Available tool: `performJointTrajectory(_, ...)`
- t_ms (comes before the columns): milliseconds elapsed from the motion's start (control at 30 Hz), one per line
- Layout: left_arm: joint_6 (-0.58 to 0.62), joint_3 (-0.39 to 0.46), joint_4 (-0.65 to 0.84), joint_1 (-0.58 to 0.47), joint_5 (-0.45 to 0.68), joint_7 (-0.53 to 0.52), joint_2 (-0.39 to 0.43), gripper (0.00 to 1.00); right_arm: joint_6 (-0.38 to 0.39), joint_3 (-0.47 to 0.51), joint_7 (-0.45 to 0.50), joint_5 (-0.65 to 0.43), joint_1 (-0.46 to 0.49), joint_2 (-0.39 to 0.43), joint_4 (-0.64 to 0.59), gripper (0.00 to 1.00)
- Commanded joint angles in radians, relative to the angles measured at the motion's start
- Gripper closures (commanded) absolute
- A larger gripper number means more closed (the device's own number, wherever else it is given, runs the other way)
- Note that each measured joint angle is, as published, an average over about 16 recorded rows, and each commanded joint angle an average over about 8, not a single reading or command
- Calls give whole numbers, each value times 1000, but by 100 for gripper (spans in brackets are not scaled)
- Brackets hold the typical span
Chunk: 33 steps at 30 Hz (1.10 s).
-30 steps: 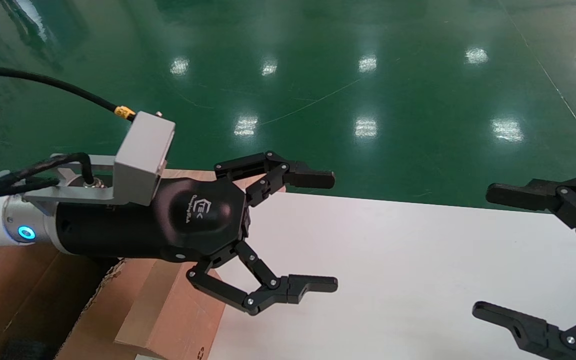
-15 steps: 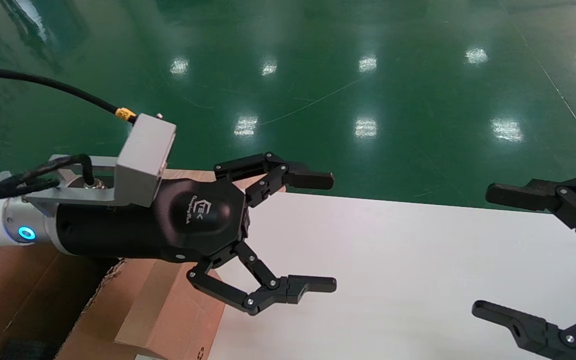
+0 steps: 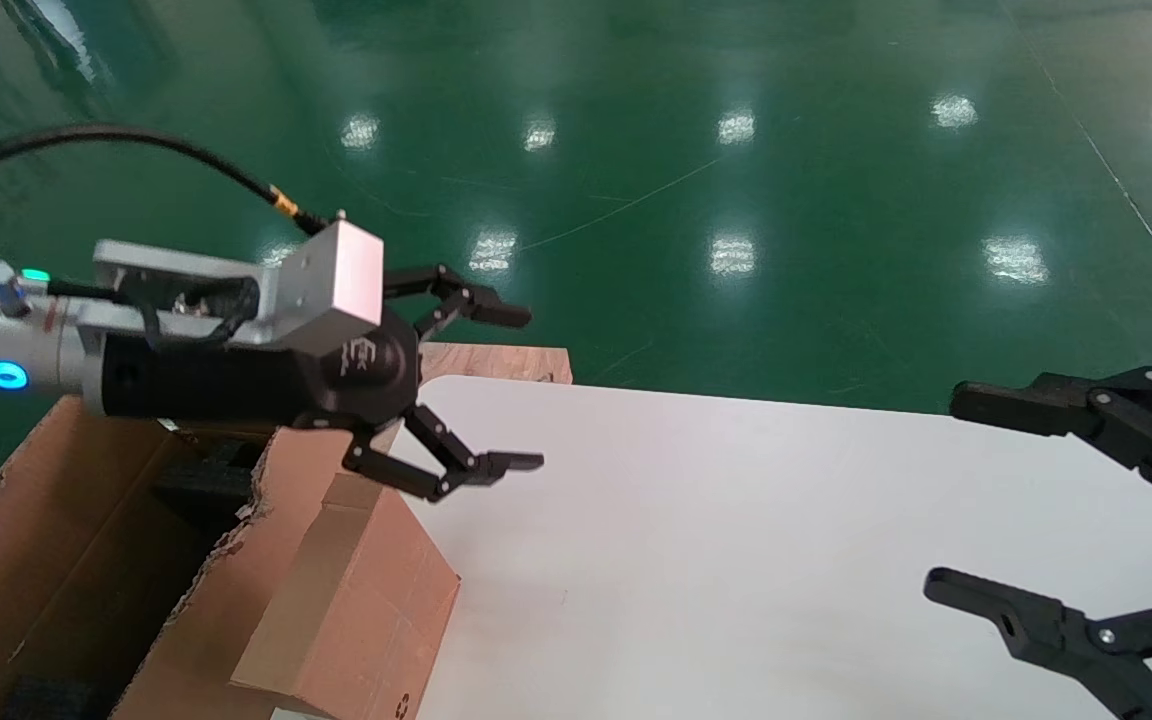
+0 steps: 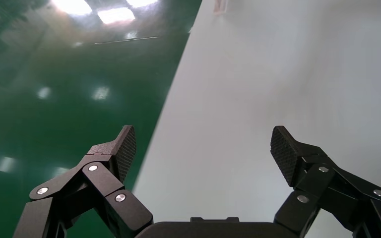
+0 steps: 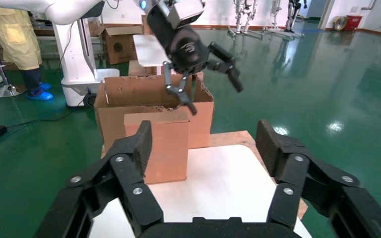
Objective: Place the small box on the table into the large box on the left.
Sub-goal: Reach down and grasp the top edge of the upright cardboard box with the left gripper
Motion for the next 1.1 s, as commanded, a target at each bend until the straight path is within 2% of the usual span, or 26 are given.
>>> performJointTrajectory(33,6,10,-4,-35,37,-11,-2,0,0,0,0,0,0,0,0,100)
performJointTrajectory(233,9,18,10,-69,60,-30,6,0,0,0,0,0,0,0,0,100)
performJointTrajectory(333,1,39,11,-114,113,-102,22,0,0,0,0,0,0,0,-1,100)
performJointTrajectory(467,1,101,4,-209,250,-293,72,0,0,-1,-1,0,0,0,-1,100)
performJointTrajectory(633,67,216,1,-347,452,-567,150,0,0,-1,-1,0,1,0,-1,100)
performJointTrajectory(733,105,296,1,-410,535,-679,179,0,0,-1,-1,0,1,0,-1,100)
performJointTrajectory(900,122,389,1,-471,594,-749,194,0,0,-1,-1,0,1,0,-1,100)
performJointTrajectory(1100,115,420,10,-484,597,-753,193,0,1,-1,-1,0,0,0,-1,100)
